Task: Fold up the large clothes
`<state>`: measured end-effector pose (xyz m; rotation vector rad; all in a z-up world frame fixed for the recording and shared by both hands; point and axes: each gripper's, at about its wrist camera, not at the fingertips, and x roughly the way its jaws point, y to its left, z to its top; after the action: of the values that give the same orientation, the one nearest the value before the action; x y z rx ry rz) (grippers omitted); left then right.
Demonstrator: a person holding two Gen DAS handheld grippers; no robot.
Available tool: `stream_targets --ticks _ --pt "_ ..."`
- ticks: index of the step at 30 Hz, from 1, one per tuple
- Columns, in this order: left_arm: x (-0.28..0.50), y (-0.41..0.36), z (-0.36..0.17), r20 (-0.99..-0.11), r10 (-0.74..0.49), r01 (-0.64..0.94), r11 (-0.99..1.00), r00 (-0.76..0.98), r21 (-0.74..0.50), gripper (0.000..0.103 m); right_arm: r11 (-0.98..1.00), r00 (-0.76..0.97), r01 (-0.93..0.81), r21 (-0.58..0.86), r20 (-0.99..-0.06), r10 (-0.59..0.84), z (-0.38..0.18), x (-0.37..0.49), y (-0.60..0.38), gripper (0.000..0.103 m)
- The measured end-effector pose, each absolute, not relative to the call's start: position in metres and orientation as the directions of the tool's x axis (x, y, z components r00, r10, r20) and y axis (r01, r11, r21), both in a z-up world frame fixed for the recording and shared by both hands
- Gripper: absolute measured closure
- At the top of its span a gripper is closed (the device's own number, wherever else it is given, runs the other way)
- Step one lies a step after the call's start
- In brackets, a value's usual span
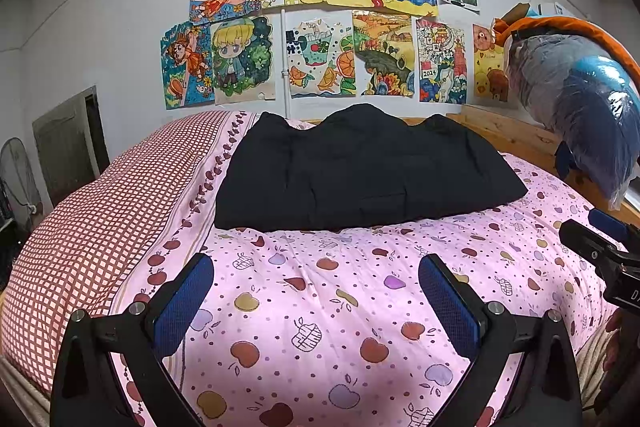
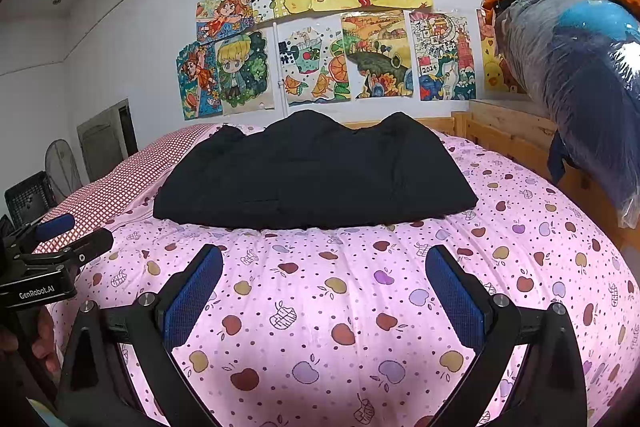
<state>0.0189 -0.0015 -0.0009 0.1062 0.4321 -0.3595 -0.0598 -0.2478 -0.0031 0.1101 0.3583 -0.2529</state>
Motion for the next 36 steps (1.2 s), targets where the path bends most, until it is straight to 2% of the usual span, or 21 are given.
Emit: stream_targets --ticks 36 --pt "0.0207 0.0007 -0.0007 -0.428 -0.319 0.364 0.931 0.846 0.025 0.0 0.962 0.904 0.265 0.062 -0.364 -0.225 -0.0045 -0.0593 -0.2487 0.003"
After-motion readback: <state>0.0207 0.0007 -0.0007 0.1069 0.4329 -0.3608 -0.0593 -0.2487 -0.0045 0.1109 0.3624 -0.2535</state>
